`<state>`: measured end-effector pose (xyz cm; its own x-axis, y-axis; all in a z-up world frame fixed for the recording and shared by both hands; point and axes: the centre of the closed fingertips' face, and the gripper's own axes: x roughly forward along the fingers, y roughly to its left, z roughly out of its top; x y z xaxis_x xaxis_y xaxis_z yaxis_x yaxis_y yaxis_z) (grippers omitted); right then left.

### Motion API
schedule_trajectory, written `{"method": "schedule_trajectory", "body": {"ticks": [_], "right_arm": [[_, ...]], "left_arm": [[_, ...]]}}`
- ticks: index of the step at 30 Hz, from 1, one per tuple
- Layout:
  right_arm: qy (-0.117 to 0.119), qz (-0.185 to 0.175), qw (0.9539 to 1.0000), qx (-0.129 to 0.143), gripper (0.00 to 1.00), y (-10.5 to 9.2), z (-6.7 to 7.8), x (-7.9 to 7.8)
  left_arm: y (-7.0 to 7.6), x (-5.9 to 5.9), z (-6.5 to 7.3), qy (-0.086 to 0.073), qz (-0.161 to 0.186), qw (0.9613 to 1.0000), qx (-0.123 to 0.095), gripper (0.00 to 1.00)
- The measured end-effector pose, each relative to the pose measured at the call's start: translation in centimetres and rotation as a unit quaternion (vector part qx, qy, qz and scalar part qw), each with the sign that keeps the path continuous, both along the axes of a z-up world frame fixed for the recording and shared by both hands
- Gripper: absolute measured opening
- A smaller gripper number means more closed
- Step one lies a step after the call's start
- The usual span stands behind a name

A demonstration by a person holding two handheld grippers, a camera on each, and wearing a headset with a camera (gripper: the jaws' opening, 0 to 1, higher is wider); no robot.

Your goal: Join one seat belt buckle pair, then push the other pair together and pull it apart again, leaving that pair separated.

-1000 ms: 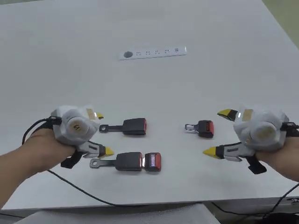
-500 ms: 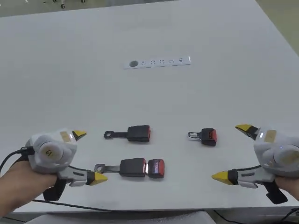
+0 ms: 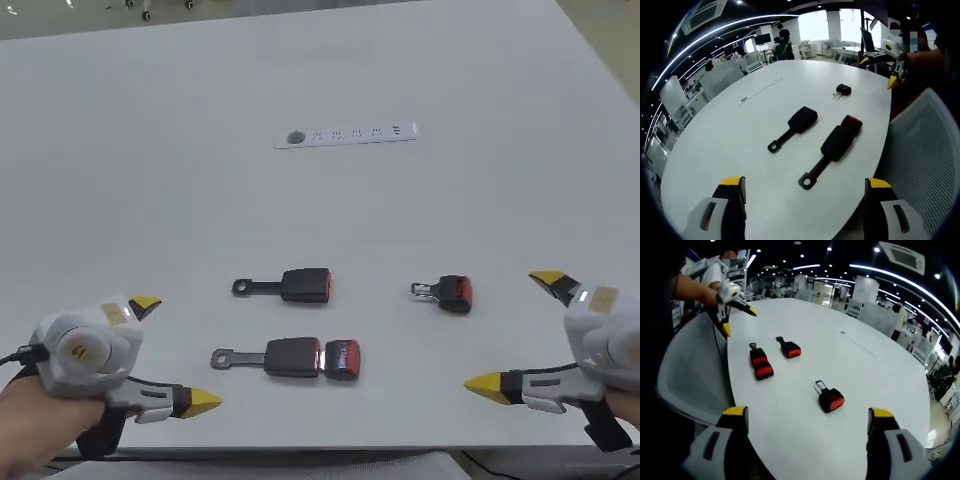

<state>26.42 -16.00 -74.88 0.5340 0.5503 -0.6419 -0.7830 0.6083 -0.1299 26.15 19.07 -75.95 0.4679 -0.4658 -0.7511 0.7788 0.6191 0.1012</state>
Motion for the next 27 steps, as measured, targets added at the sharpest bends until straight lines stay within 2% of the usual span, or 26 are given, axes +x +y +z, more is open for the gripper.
{"method": "schedule_trajectory", "body": {"ticks": [15,19,27], "right_arm": [[0.015,-0.009,0.9998,0.008,0.98,-0.1,-0.6,-0.9],[0.015,-0.006,0.9998,0.008,0.97,0.2,-0.6,-1.0],[0.018,-0.003,0.9998,0.005,0.96,0.4,-0.7,-1.1]], "left_arm": [[-0.3,-0.5,-0.2,0.003,-0.005,1.0,0.003,1.0],[-0.4,-1.0,-0.6,0.004,-0.016,0.9998,0.015,1.0],[-0.5,-1.4,-0.5,0.007,-0.014,0.9998,0.011,1.0]]}}
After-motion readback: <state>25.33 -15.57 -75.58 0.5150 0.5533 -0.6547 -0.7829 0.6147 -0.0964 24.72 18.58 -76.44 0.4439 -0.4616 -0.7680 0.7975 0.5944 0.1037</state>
